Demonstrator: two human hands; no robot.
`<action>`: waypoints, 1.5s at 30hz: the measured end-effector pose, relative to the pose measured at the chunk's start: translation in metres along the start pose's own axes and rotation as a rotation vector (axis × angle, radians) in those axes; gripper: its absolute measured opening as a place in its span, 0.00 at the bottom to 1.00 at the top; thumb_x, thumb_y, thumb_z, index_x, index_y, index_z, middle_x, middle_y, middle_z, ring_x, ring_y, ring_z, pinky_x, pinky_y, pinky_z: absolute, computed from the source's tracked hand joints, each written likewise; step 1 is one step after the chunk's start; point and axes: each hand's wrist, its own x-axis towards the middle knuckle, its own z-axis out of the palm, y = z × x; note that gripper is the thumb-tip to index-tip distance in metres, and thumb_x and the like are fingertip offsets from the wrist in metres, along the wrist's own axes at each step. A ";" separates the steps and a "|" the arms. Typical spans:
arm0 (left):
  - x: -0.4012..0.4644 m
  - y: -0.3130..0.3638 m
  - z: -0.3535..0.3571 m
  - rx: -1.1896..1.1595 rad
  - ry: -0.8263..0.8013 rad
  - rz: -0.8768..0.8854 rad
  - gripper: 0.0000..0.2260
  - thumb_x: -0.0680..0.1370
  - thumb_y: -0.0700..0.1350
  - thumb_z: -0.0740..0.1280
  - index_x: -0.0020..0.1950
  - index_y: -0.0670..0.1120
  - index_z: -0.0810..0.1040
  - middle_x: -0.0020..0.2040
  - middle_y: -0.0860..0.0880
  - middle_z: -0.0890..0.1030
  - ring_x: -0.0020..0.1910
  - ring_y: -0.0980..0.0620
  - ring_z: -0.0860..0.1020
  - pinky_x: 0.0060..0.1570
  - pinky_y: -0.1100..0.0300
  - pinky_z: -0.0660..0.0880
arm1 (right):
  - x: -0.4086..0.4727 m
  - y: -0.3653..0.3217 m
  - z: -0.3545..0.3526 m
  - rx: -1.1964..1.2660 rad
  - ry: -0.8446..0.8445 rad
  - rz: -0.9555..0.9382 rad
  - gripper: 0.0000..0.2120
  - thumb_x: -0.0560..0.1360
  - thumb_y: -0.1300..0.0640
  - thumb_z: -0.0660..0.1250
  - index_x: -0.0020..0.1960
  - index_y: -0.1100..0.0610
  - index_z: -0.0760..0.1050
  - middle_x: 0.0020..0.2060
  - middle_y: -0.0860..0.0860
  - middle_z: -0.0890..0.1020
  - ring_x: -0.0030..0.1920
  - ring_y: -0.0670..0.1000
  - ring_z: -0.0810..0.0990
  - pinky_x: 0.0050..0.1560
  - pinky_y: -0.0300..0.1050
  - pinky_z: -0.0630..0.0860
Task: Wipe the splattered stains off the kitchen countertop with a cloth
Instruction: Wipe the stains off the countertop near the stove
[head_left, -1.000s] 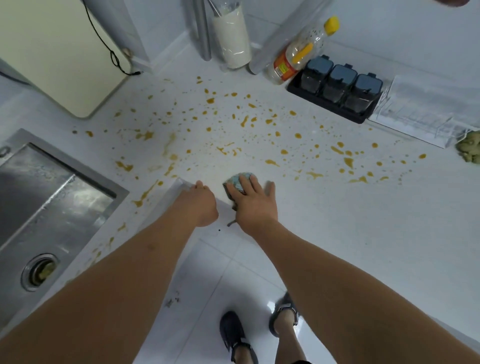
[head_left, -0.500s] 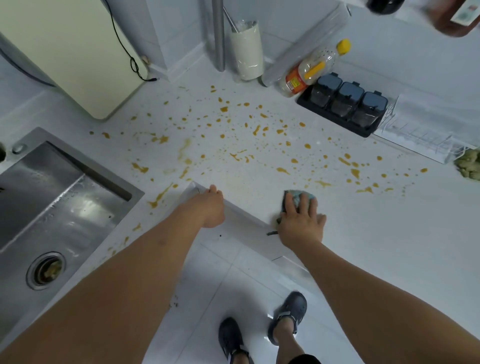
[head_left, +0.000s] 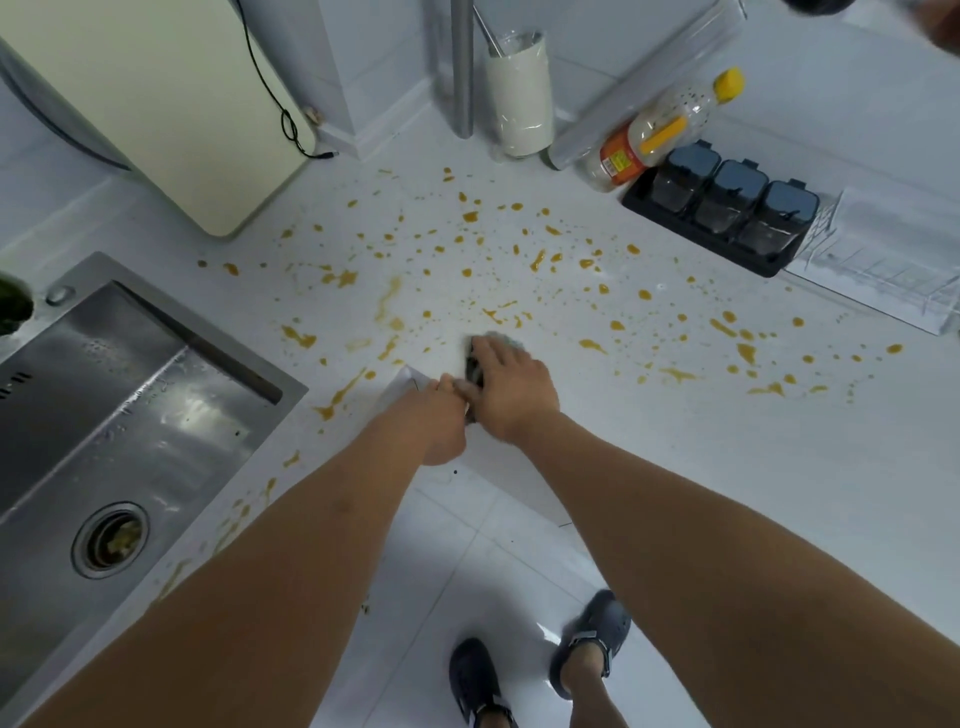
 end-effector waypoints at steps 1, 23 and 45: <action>0.001 0.001 0.002 0.007 -0.007 -0.003 0.32 0.82 0.39 0.57 0.85 0.41 0.48 0.84 0.38 0.44 0.83 0.41 0.51 0.79 0.45 0.59 | -0.001 -0.004 0.007 -0.035 -0.033 -0.027 0.27 0.82 0.43 0.53 0.79 0.48 0.57 0.80 0.50 0.58 0.77 0.58 0.57 0.72 0.56 0.60; 0.004 0.038 -0.001 0.183 -0.017 -0.136 0.31 0.77 0.59 0.65 0.75 0.42 0.72 0.74 0.38 0.68 0.73 0.35 0.64 0.71 0.44 0.65 | -0.189 0.219 -0.024 -0.149 -0.015 0.724 0.27 0.79 0.46 0.54 0.75 0.32 0.53 0.76 0.51 0.62 0.68 0.61 0.65 0.64 0.58 0.68; -0.038 -0.004 0.037 -0.439 0.282 -0.140 0.25 0.82 0.50 0.68 0.77 0.43 0.71 0.72 0.44 0.77 0.70 0.44 0.75 0.67 0.54 0.71 | -0.019 -0.029 0.022 -0.116 -0.003 -0.036 0.34 0.70 0.49 0.69 0.74 0.39 0.64 0.72 0.50 0.69 0.69 0.59 0.65 0.68 0.56 0.61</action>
